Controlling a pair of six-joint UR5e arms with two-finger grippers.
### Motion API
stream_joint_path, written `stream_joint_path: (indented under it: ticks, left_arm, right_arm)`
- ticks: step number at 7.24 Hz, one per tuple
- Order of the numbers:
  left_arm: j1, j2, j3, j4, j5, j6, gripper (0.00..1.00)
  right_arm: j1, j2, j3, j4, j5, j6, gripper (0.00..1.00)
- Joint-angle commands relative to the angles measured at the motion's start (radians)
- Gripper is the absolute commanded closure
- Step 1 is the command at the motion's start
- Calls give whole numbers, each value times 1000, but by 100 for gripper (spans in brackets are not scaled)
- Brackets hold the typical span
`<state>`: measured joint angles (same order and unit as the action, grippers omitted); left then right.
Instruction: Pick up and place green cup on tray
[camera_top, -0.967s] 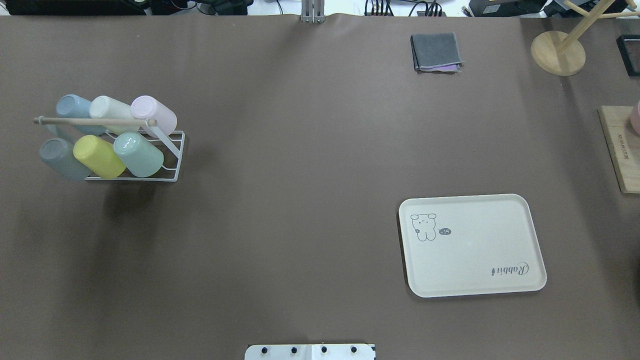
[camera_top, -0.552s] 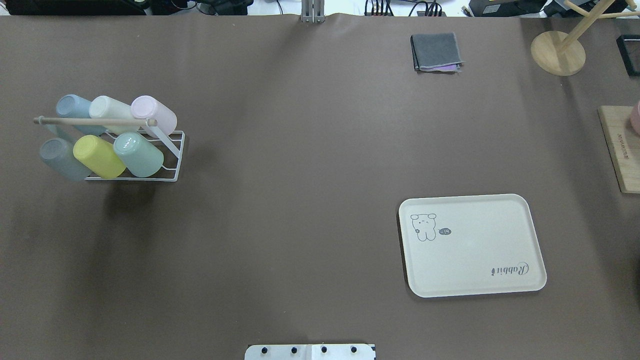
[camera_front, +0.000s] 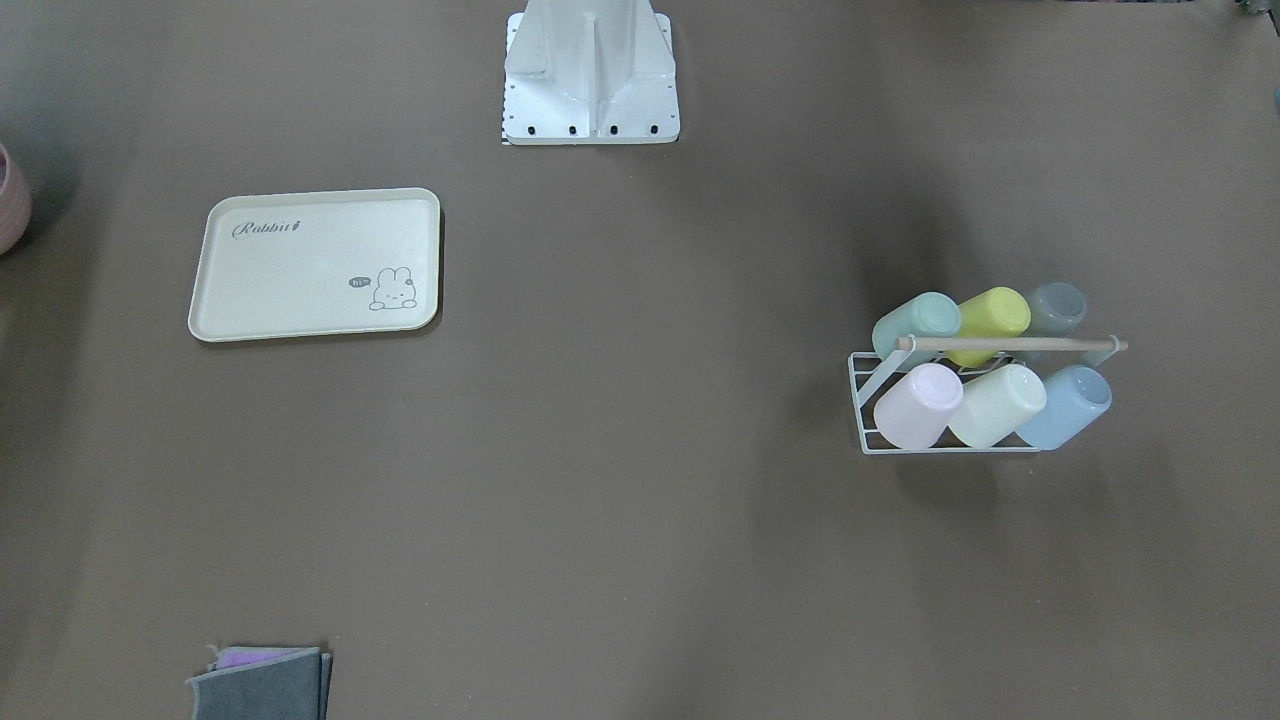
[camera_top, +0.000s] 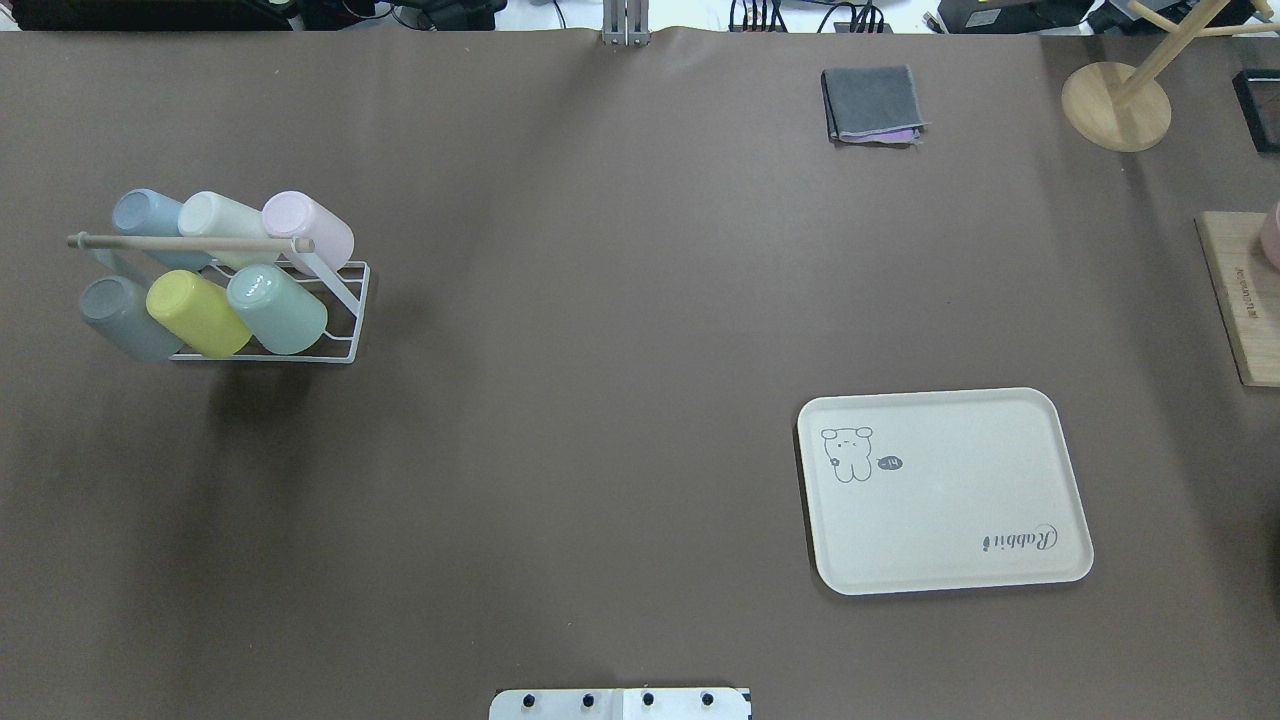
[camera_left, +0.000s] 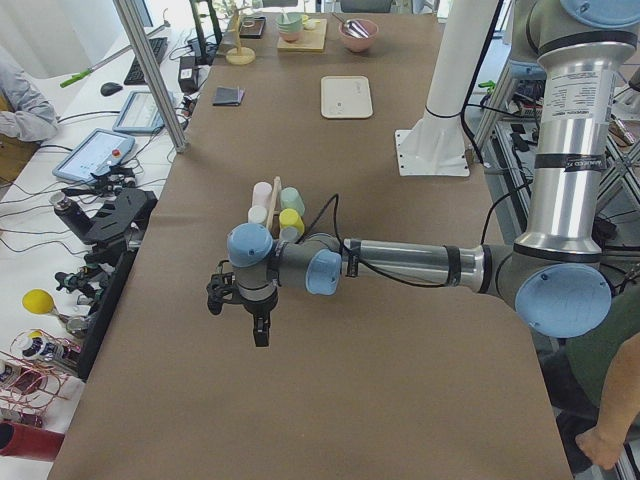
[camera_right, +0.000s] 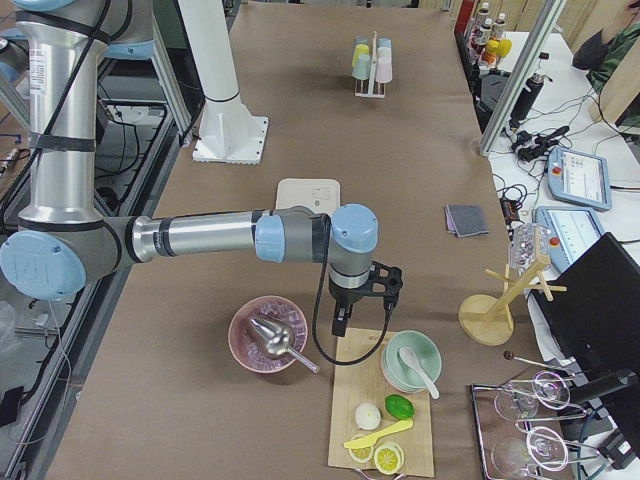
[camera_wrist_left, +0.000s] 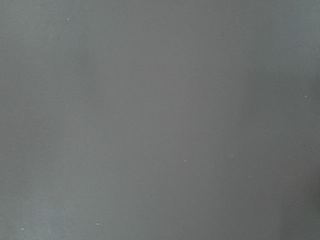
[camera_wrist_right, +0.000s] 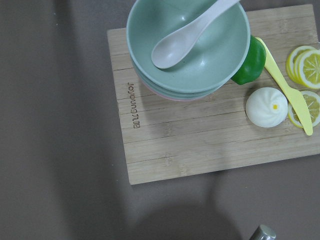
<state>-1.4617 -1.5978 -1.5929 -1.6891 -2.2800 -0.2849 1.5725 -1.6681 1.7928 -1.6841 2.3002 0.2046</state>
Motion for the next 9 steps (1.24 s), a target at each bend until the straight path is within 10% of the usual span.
stream_joint_path:
  ticks: [1, 7, 9]
  left_arm:
    - [59, 5, -62, 8, 49, 0, 2]
    - [256, -121, -385, 372, 220, 19, 2]
    - [373, -250, -439, 521, 231, 209, 2]
  right_arm:
    - [0, 10, -33, 0, 39, 4, 0]
    - [-118, -119, 242, 27, 163, 289, 1]
    - [-324, -114, 238, 311, 92, 550, 2]
